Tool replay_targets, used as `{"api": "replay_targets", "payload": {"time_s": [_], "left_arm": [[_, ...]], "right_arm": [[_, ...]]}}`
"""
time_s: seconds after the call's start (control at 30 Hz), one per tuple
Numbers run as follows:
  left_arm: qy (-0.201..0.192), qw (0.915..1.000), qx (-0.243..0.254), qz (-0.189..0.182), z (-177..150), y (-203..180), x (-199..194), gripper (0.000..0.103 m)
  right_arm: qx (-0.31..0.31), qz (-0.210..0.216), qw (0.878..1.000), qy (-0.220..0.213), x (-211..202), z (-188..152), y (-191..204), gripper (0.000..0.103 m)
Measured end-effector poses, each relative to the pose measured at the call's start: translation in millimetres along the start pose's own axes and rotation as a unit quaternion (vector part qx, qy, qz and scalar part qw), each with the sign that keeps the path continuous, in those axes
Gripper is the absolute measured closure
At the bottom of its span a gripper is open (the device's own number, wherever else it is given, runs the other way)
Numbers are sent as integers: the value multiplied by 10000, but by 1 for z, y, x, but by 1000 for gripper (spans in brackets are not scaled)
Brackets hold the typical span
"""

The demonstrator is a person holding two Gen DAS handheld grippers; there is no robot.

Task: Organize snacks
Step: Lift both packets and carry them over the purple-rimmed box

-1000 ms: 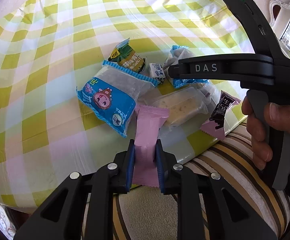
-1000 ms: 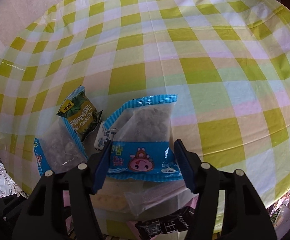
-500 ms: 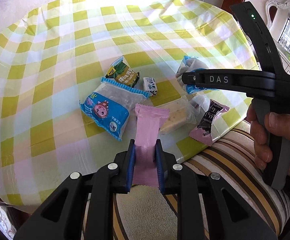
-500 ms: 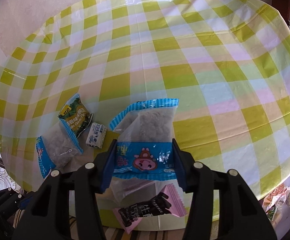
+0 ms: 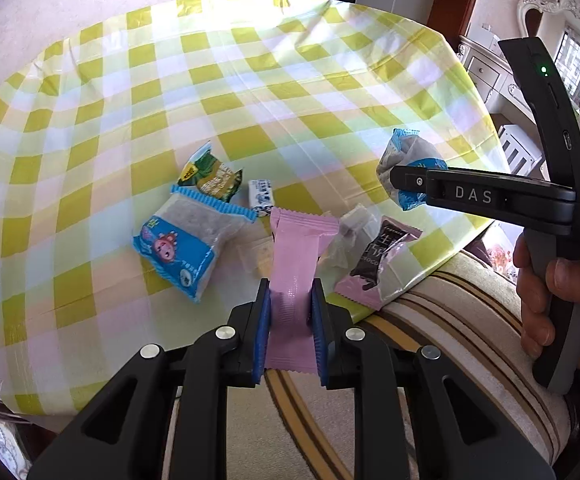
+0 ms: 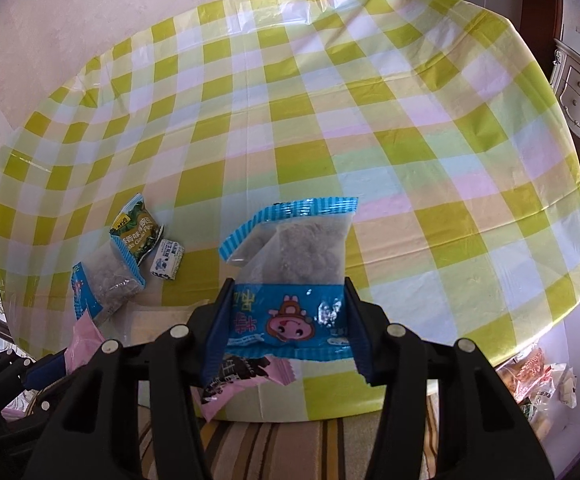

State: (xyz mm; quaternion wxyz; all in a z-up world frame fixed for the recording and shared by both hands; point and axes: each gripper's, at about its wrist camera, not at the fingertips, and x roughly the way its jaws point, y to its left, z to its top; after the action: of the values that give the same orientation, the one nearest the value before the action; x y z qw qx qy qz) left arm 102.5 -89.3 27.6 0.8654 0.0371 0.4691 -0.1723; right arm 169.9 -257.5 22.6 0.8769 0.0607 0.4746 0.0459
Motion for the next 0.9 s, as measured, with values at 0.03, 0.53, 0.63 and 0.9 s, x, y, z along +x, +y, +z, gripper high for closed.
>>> {"api": "replay_targets", "payload": {"time_s": [0.03, 0.53, 0.63, 0.9], "left_arm": [[-2, 10000, 47, -29, 2, -5, 1, 84], [14, 9926, 1014, -663, 26, -107, 17, 84], [12, 9882, 1285, -829, 31, -135, 20, 84], [229, 9712, 1973, -1318, 34, -206, 37, 84]], "right_arm": [[29, -17, 10000, -7, -3, -2, -5, 52], [767, -589, 9952, -141, -51, -38, -115, 52], [948, -757, 9925, -131, -60, -50, -140, 52], [1372, -1070, 9847, 39, -73, -87, -195, 52]]}}
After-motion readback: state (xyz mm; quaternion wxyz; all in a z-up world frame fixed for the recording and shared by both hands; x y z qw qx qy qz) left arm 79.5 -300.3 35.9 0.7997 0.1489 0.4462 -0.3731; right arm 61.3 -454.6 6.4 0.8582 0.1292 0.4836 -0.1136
